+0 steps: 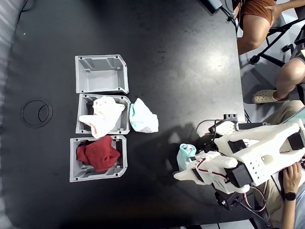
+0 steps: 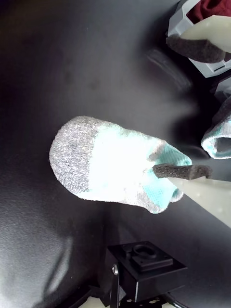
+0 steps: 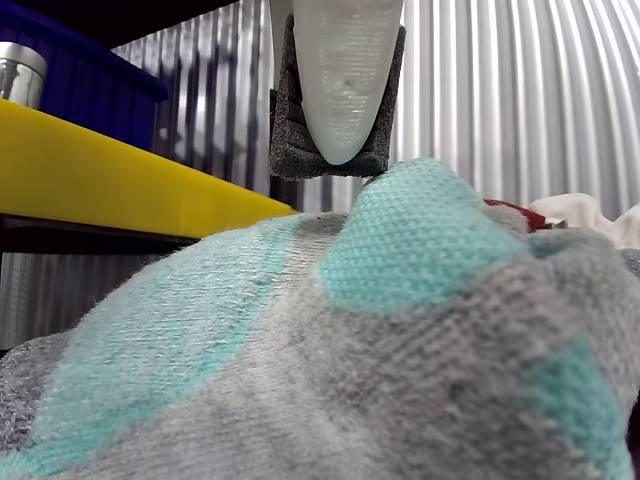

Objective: Put the sock in the container

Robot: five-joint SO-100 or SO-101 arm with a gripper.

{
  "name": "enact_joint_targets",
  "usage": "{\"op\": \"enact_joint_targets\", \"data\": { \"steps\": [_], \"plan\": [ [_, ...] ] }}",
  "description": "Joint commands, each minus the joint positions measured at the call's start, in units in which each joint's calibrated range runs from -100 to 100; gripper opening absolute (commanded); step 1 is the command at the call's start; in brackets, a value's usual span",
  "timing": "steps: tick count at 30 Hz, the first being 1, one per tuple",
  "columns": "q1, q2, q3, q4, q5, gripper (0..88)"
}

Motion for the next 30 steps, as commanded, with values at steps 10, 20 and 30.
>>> {"op": "enact_joint_targets", "data": {
  "steps": [10, 20, 30],
  "plan": [
    [-4.42, 0.20, 0.95, -1.74, -0.24, 37.4],
    [-4.27, 0.20, 8.52, -9.34, 0.17, 37.4],
    [-4.27, 0.20, 8.70, -9.43, 0.22, 27.9]
  ]
}}
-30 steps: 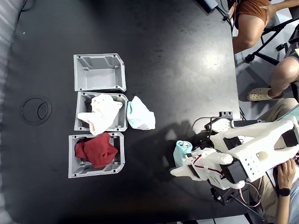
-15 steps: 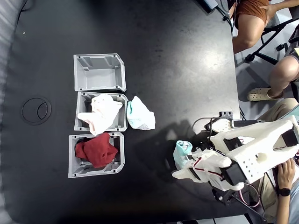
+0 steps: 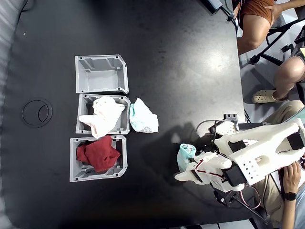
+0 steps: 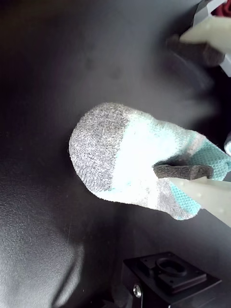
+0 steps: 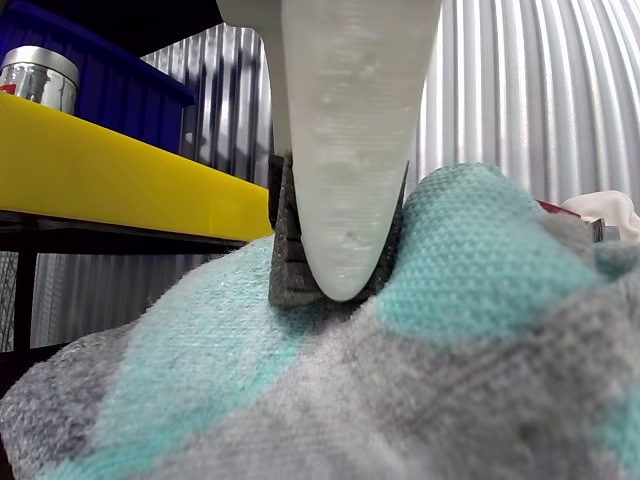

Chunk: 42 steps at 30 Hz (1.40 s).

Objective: Put the sock in the container

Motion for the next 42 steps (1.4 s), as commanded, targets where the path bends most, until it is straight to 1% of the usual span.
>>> {"op": "enact_joint_targets", "data": {
  "steps": [1, 7, 12, 14, 23, 26, 37, 42],
  "plan": [
    [-0.24, 0.11, 0.14, -0.76, 0.12, 25.3],
    [-0.24, 0.11, 0.32, -0.85, 0.12, 16.5],
    [-0.24, 0.03, 0.23, -0.85, 0.12, 4.1],
    [-0.24, 0.03, -0.04, -0.85, 0.12, 1.0],
    [0.07, -0.89, -2.20, -0.68, -0.23, 1.3],
    [2.59, -0.89, -5.18, -0.59, -0.28, 1.3],
    [18.09, -0.89, -15.91, 0.00, 0.12, 1.3],
    [26.75, -0.89, -21.14, 0.00, 0.12, 1.3]
  ]
}}
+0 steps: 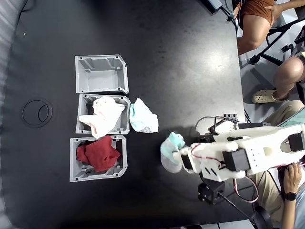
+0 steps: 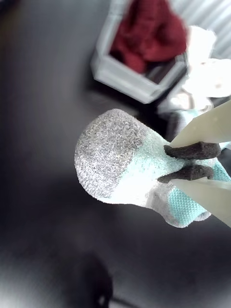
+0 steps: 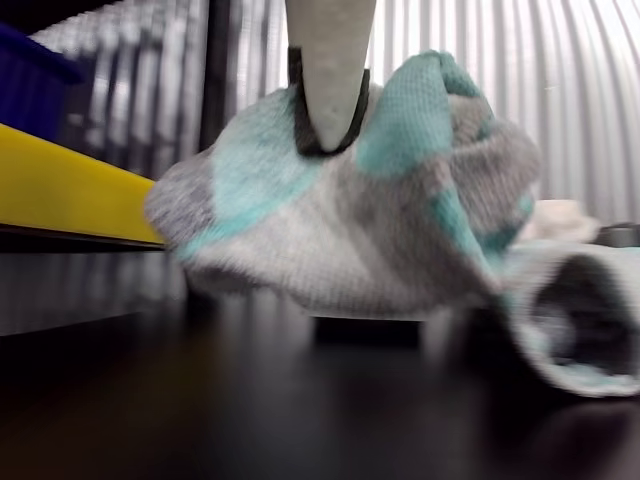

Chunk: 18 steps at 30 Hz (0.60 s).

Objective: Put the sock in the container

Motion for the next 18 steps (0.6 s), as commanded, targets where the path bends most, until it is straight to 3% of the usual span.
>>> {"op": "enact_joint_targets", "data": {
  "steps": [1, 11, 18],
  "plan": [
    [6.95, -0.98, -6.91, 0.17, 0.23, 1.3],
    [25.29, -0.14, -20.25, -0.34, 0.28, 1.3],
    [30.88, 0.03, -27.91, -0.68, 0.74, 1.3]
  ]
}}
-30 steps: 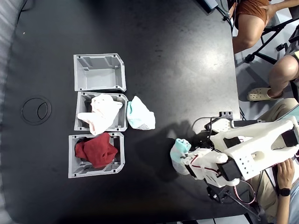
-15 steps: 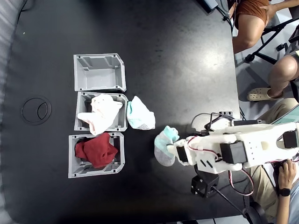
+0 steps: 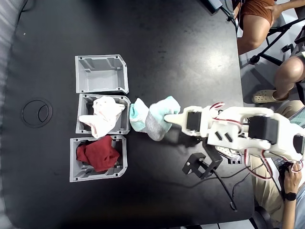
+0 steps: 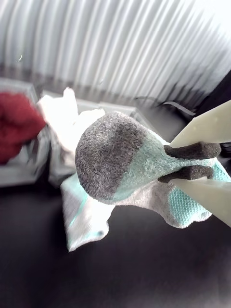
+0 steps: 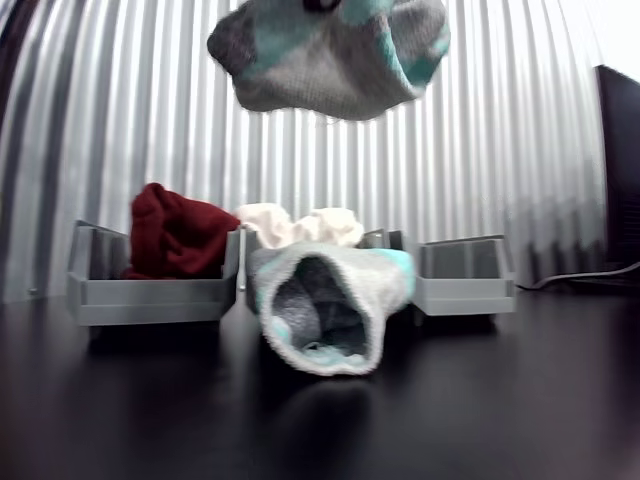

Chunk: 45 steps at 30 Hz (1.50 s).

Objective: Put the sock in the container

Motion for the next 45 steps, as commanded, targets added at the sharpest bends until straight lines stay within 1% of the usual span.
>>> {"op": "enact_joint_targets", "data": {
  "steps": [1, 4, 12, 19, 33, 45],
  "plan": [
    [2.43, 0.20, -6.47, -0.85, 1.50, 1.3],
    [2.99, 2.54, -8.10, -3.41, 2.30, 1.3],
    [9.68, 15.08, -17.38, -10.25, 1.90, 1.3],
    [12.67, 28.64, -32.44, -10.67, 1.73, 1.3],
    [14.40, 54.73, -64.00, -10.67, 1.67, 1.3],
    [17.78, 75.06, -84.47, -10.59, 1.61, 1.3]
  ]
}}
